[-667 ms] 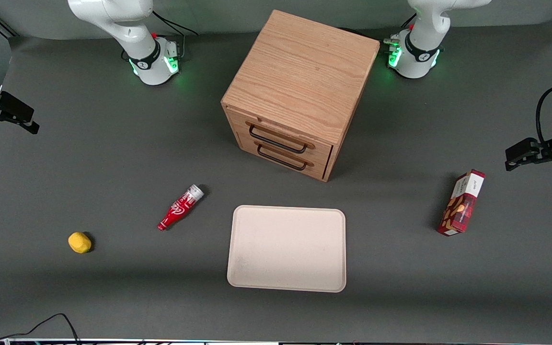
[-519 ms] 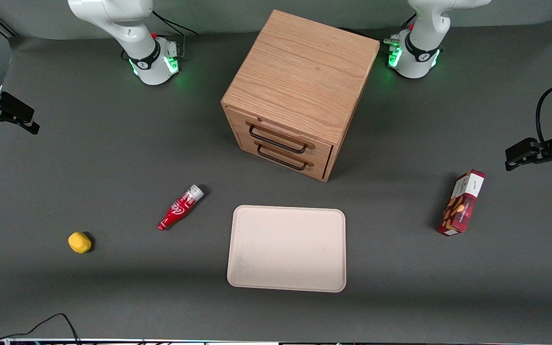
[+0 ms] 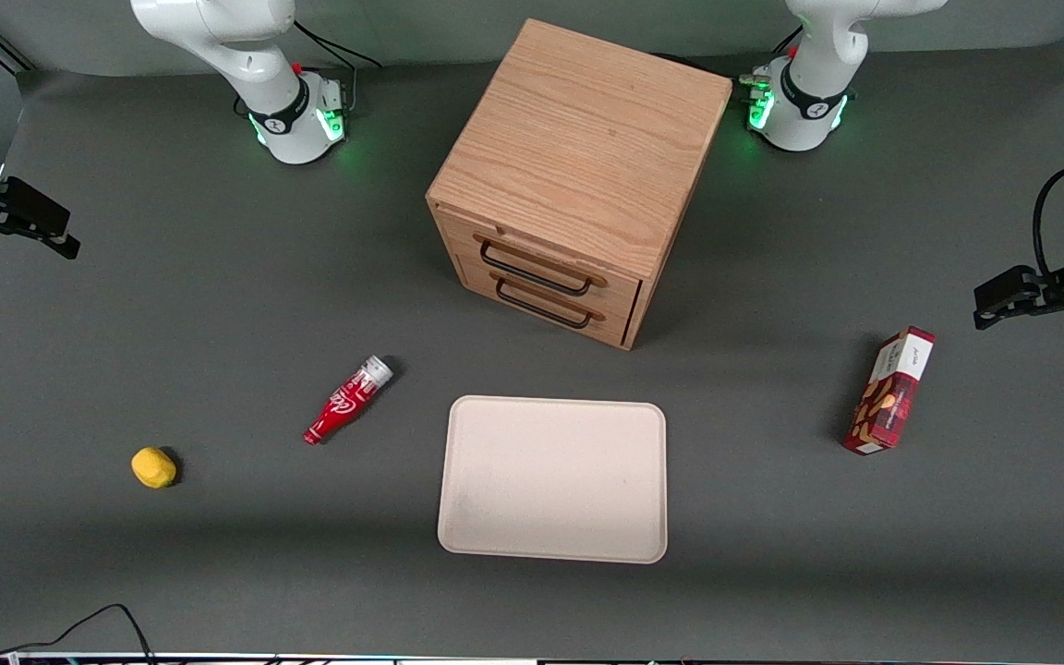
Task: Open upper drawer
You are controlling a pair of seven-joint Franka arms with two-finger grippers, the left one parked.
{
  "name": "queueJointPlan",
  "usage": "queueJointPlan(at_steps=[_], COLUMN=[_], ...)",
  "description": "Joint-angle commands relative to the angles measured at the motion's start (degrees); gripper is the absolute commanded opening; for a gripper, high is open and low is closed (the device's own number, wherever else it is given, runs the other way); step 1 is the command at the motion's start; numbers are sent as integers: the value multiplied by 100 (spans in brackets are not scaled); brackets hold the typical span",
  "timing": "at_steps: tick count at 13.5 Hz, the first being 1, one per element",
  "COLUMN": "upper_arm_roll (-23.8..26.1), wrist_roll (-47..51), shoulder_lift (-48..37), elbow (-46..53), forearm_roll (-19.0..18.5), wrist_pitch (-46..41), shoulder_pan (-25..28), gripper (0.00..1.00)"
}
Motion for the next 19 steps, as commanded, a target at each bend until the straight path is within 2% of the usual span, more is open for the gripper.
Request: queueJointPlan(at_steps=[1,6,11,14,17,19], upper_arm_roll=[344,1565,2788,2983,3018,3106], wrist_roll=[-122,-640,-747,-756,-747,-712], shoulder_lift=[65,143,915,1504,1891,2155], elbow=[187,152,572,872,881,881], forearm_roll=[-40,-14,-67,-93,-163,-338], wrist_pitch=[-266,-293,-161,22,636,1032], shoulder_pan=[132,158,211,395,755,949], gripper=[100,100,100,100,100,100])
